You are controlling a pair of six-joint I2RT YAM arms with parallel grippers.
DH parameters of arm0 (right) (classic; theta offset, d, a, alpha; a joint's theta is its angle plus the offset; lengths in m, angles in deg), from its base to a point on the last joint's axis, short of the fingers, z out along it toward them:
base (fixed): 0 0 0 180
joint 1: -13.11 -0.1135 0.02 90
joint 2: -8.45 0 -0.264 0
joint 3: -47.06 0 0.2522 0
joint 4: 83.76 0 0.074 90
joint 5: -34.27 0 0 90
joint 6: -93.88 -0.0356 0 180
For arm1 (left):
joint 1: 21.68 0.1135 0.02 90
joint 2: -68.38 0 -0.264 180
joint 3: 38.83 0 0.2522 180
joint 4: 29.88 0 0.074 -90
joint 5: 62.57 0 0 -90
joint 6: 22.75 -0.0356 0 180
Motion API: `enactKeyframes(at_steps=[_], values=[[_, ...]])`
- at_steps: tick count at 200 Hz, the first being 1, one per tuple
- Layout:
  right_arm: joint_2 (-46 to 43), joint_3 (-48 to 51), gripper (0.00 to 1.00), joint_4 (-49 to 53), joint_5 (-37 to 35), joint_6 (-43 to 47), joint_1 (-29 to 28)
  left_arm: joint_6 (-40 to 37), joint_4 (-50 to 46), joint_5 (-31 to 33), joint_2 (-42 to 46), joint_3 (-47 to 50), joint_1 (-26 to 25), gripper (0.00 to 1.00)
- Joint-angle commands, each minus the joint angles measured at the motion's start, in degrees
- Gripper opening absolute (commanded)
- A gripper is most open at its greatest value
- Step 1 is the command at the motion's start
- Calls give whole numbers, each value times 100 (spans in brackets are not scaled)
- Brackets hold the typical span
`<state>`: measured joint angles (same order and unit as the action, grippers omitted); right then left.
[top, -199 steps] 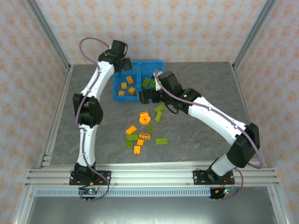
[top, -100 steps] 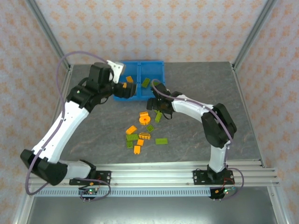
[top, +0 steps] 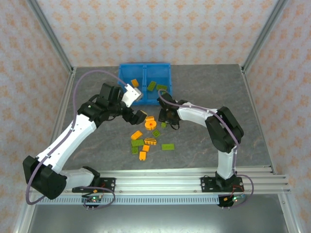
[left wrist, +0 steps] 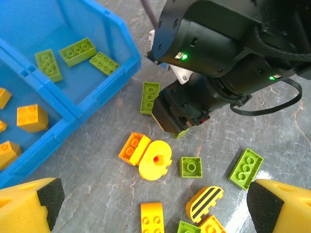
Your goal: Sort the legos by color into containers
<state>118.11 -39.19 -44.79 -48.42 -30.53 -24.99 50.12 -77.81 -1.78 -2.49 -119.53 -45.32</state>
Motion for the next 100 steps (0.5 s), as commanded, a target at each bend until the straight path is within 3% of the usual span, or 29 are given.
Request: enactKeyframes(at_steps=[1,33,72,100], values=[[36,172,42,-77,-121,-217,-44,-317,365,-309,87,190,-14,100],[-280,209,26,46,-387,-261,-55,-143,824,7,287,533,-22,100],[-1129,85,24,299,-1031,-69,-113,-26,1413,435,739,848,-21,100],[-1665,-308,24,266,-1676,552,-229,-245,1492,310,1075,1006,-20,100]])
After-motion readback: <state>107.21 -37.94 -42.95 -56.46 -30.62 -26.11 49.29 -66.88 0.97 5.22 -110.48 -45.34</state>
